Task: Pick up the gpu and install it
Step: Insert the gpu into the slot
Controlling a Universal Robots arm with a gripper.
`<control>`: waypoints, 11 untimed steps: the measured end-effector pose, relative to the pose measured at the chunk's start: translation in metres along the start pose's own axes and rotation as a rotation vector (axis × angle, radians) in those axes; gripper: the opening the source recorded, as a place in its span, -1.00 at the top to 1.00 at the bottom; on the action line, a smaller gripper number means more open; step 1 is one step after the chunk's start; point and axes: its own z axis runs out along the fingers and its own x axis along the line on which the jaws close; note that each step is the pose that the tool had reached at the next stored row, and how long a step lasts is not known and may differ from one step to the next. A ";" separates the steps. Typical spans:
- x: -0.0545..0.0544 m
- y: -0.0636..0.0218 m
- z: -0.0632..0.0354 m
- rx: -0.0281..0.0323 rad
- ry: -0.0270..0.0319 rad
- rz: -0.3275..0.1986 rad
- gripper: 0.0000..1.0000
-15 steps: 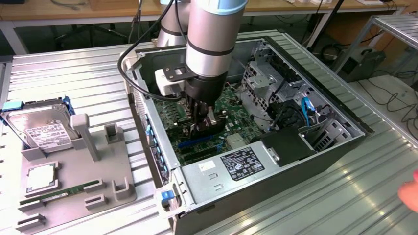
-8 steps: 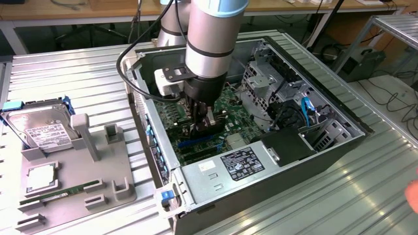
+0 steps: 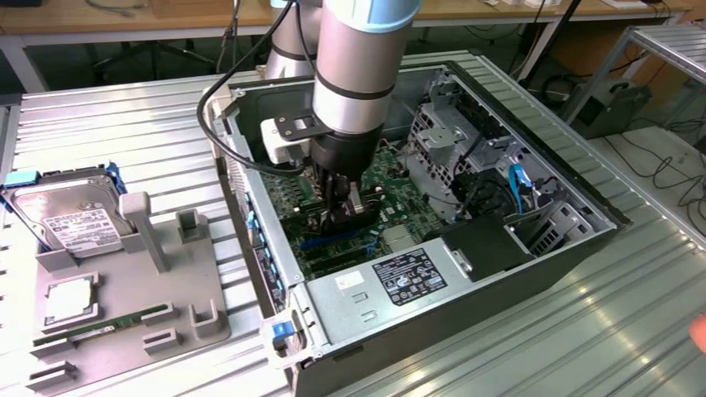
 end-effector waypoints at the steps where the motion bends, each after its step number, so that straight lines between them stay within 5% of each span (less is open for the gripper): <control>1: 0.000 0.0000 0.0005 -0.0002 0.0003 0.000 0.47; 11: 0.001 0.0000 0.0049 -0.0001 0.0000 0.000 0.47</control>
